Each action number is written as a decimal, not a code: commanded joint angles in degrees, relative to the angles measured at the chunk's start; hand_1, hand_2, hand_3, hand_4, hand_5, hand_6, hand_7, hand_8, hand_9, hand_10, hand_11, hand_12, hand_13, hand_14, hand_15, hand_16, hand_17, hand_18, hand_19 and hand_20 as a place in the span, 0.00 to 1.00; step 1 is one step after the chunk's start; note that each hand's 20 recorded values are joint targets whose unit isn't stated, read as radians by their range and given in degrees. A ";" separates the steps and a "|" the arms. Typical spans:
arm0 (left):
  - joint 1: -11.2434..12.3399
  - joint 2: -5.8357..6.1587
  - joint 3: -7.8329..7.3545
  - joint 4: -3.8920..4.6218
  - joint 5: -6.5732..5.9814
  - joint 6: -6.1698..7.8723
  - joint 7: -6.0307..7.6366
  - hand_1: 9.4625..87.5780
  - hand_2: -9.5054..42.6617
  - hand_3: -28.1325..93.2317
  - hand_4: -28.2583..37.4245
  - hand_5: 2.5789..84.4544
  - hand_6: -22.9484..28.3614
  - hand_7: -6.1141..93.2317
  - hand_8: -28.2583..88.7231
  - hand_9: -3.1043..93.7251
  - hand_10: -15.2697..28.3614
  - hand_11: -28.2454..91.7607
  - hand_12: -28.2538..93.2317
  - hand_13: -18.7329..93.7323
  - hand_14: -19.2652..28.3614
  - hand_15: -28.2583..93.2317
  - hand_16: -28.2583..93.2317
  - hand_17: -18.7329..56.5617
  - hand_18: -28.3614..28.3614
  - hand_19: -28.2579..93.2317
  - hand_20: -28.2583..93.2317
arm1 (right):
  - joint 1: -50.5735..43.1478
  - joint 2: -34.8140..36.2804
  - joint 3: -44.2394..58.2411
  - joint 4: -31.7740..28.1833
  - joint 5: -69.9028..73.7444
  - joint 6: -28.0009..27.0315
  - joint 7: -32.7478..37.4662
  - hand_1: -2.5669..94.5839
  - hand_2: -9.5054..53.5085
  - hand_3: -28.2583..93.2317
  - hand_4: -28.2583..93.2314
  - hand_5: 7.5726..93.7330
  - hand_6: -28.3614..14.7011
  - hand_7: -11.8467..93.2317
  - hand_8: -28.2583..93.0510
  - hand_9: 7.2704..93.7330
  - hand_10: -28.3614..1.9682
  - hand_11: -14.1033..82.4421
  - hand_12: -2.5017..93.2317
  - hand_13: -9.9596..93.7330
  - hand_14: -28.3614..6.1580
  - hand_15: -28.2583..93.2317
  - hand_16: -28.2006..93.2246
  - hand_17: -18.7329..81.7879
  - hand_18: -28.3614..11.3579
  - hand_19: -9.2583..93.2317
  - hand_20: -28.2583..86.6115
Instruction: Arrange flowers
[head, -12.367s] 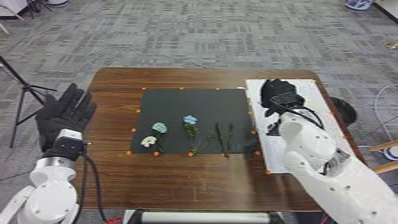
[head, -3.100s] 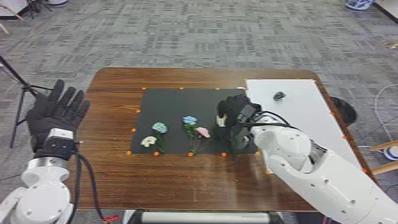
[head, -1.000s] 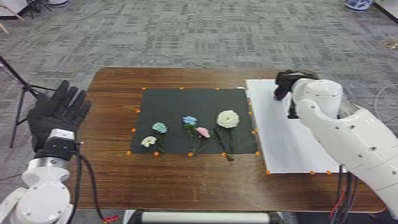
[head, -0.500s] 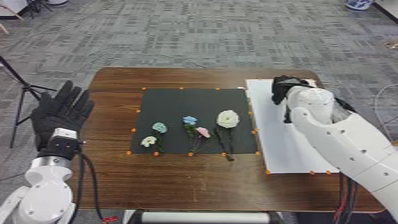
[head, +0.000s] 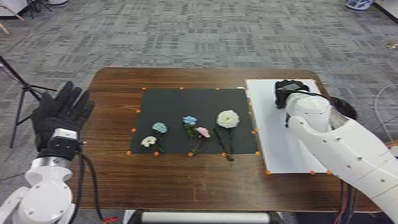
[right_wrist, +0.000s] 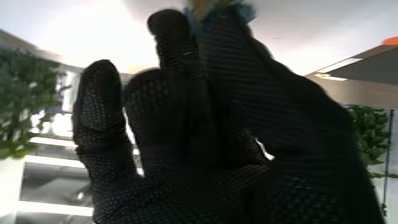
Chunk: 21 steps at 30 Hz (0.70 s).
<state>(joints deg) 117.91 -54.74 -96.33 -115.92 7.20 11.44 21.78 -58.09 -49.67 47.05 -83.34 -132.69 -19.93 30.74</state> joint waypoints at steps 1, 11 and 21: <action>0.89 -0.31 -0.14 -0.52 -0.13 0.07 0.06 0.22 0.48 0.82 0.00 0.48 0.57 0.18 0.16 0.36 0.66 0.39 0.31 0.36 0.67 0.43 0.19 0.17 0.69 0.43 0.32 | -1.85 1.36 -0.80 1.70 -2.72 4.43 0.72 0.66 0.00 0.80 0.00 0.69 0.70 0.45 0.22 0.83 0.70 0.38 0.56 0.78 0.60 0.84 0.58 0.56 0.15 0.88 0.60; 1.06 -0.42 -0.26 -0.56 -0.14 0.10 -0.01 0.22 0.48 0.82 0.00 0.47 0.58 0.18 0.16 0.35 0.65 0.39 0.31 0.36 0.67 0.43 0.19 0.17 0.69 0.43 0.32 | -5.81 3.09 3.43 -4.52 -0.07 10.65 2.37 0.64 0.00 0.80 0.00 0.74 0.70 0.53 0.26 0.87 0.70 0.42 0.61 0.81 0.61 0.85 0.56 0.59 0.14 0.89 0.60; 1.69 -0.59 -0.79 -0.72 -0.02 0.09 -0.06 0.22 0.48 0.82 0.00 0.47 0.57 0.18 0.16 0.35 0.66 0.39 0.31 0.36 0.67 0.43 0.20 0.17 0.69 0.43 0.32 | -12.83 4.83 10.41 -19.06 13.66 10.27 3.84 0.64 0.00 0.82 0.00 0.76 0.68 0.51 0.27 0.88 0.67 0.40 0.62 0.82 0.61 0.85 0.56 0.60 0.13 0.90 0.60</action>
<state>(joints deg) 118.85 -54.89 -96.89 -116.45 7.16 11.45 21.88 -68.00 -46.34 55.22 -95.99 -119.25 -7.15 36.43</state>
